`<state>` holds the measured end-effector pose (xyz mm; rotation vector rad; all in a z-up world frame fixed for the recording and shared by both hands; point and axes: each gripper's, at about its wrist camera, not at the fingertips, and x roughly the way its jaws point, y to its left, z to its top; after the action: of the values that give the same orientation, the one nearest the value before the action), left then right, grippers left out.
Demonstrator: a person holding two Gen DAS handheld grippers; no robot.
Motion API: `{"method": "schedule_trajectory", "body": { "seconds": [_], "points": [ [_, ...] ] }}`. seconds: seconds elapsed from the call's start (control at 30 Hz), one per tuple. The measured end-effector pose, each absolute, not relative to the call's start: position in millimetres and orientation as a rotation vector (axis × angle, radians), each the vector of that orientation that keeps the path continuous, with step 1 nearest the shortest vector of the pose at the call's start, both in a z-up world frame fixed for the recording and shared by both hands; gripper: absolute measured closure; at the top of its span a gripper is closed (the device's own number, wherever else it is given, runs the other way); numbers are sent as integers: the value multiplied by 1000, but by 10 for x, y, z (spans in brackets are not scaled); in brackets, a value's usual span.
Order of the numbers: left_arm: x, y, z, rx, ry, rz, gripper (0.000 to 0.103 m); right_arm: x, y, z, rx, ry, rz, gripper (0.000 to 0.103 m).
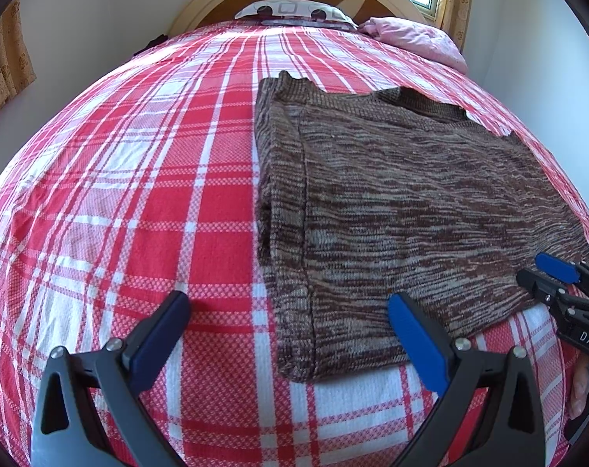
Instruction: Fold small clothes
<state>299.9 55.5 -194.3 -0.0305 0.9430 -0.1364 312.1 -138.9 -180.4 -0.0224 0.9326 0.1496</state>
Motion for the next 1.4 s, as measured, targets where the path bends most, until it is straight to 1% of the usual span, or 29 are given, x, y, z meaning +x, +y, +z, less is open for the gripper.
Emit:
{"method": "schedule_trajectory", "body": {
  "seconds": [0.6, 0.8, 1.0, 1.17, 1.4],
  "points": [
    [2718, 624, -1929, -16, 948, -166, 0, 2945, -1348, -1741, -52, 901, 131, 41],
    [2576, 824, -1849, -88, 923, -179, 0, 2795, -1237, -1661, -78, 882, 180, 41],
    [2553, 1225, -1797, -213, 904, -122, 0, 2680, -830, -1553, -178, 808, 269, 40],
    [2634, 1490, -1785, -187, 890, -41, 0, 2618, -334, -1523, -316, 749, 346, 40],
    [2681, 1724, -1857, -279, 891, -51, 0, 2588, 438, -1693, -541, 704, 433, 40]
  ]
}}
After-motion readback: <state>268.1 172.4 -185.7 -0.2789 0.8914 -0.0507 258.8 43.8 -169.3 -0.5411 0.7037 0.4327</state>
